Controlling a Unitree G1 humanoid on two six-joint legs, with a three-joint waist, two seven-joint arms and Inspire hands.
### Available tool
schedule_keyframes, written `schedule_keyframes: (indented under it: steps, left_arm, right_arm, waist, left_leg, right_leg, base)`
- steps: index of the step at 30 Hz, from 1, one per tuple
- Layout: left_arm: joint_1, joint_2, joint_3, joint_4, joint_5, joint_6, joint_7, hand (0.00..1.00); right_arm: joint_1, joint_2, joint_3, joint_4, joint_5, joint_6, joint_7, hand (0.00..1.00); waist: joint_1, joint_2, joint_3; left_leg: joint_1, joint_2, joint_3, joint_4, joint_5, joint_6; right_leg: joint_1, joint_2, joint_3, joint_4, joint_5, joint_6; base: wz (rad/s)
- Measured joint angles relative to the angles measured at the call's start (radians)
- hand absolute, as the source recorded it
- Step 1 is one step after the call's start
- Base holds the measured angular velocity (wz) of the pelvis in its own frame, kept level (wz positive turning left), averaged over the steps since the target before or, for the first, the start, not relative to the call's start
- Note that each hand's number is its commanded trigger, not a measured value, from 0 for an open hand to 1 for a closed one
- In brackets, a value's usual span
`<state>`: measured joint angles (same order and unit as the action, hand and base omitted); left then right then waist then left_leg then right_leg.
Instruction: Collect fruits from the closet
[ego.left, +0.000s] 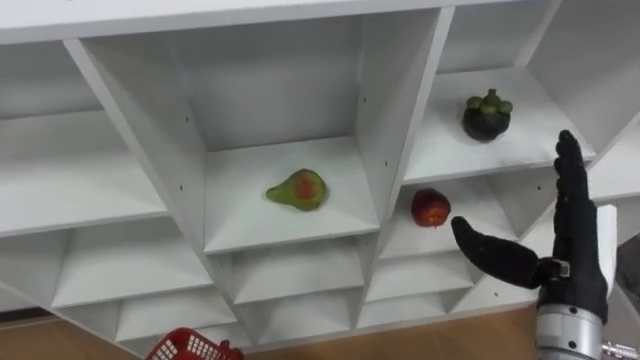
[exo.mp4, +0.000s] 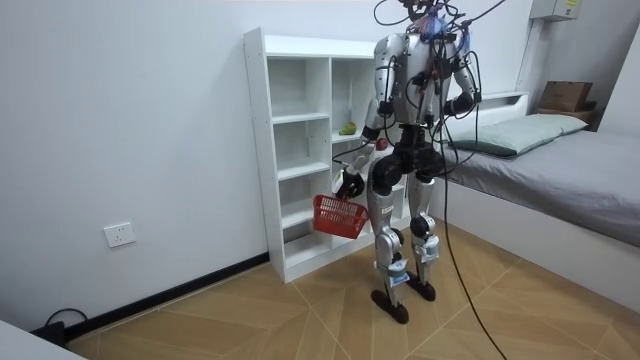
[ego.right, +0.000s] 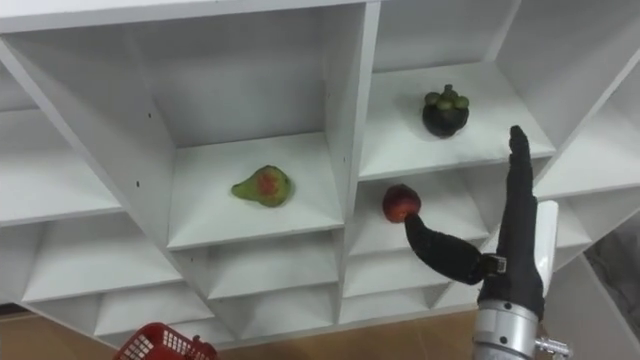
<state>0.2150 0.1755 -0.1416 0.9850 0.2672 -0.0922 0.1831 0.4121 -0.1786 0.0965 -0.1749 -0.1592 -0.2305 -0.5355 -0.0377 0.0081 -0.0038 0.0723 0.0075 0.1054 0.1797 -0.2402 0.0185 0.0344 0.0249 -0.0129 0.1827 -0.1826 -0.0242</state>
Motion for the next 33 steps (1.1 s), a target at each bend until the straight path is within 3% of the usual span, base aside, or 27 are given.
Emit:
schedule_keyframes:
  steps: [7, 14, 19, 23, 27, 33]
  left_arm:
    - [-0.036, 0.002, 0.006, 0.039, 0.002, 0.001, -0.022, 1.0]
    - [-0.018, 0.008, 0.016, 0.039, 0.01, 0.025, -0.037, 1.0]
    - [-0.006, 0.021, 0.021, 0.034, 0.01, 0.047, -0.04, 1.0]
    - [-0.006, 0.036, 0.025, 0.019, 0.04, 0.057, -0.045, 1.0]
    - [-0.004, 0.041, 0.025, -0.044, 0.051, 0.087, -0.065, 1.0]
    - [-0.009, 0.041, 0.03, -0.054, 0.088, 0.087, -0.065, 1.0]
  right_arm:
    - [-0.091, -0.014, -0.003, -0.016, 0.0, 0.0, -0.024, 0.0]
    - [-0.154, -0.036, -0.012, 0.006, 0.016, 0.002, -0.029, 0.0]
    - [-0.198, -0.046, -0.047, 0.019, 0.037, 0.008, -0.026, 0.0]
    - [-0.251, -0.077, -0.082, 0.048, 0.066, 0.014, -0.018, 0.0]
    - [-0.299, -0.094, -0.109, 0.088, 0.08, 0.037, -0.019, 0.0]
    - [-0.339, -0.113, -0.134, 0.099, 0.167, 0.037, -0.016, 0.0]
  waist:
    - [0.012, -0.01, 0.0003]
    - [0.016, -0.033, -0.0006]
    - [0.01, -0.037, 0.0011]
    - [0.013, -0.054, 0.0124]
    - [0.016, -0.078, 0.0085]
    - [0.017, -0.082, 0.0064]
  left_leg:
    - [0.001, 0.0, -0.002, -0.002, 0.0, 0.0]
    - [-0.003, 0.0, -0.009, 0.001, 0.001, 0.001]
    - [0.0, -0.001, -0.026, 0.002, 0.003, 0.004]
    - [-0.008, -0.002, -0.039, 0.01, 0.004, 0.004]
    - [-0.023, -0.006, -0.054, 0.021, 0.005, 0.004]
    - [-0.026, -0.005, -0.056, 0.019, 0.005, 0.004]
  right_leg:
    - [0.0, -0.001, -0.007, 0.0, 0.0, 0.0]
    - [0.003, -0.003, -0.022, 0.0, 0.0, 0.0]
    - [0.007, -0.006, -0.039, 0.0, 0.001, -0.001]
    - [0.015, -0.009, -0.06, -0.002, 0.001, -0.001]
    - [0.017, -0.013, -0.08, -0.017, 0.001, -0.002]
    - [0.018, -0.015, -0.103, -0.015, 0.002, -0.002]
  base:
    - [0.0]
    - [0.06]
    - [0.07]
    - [0.13]
    - [0.16]
    - [0.08]
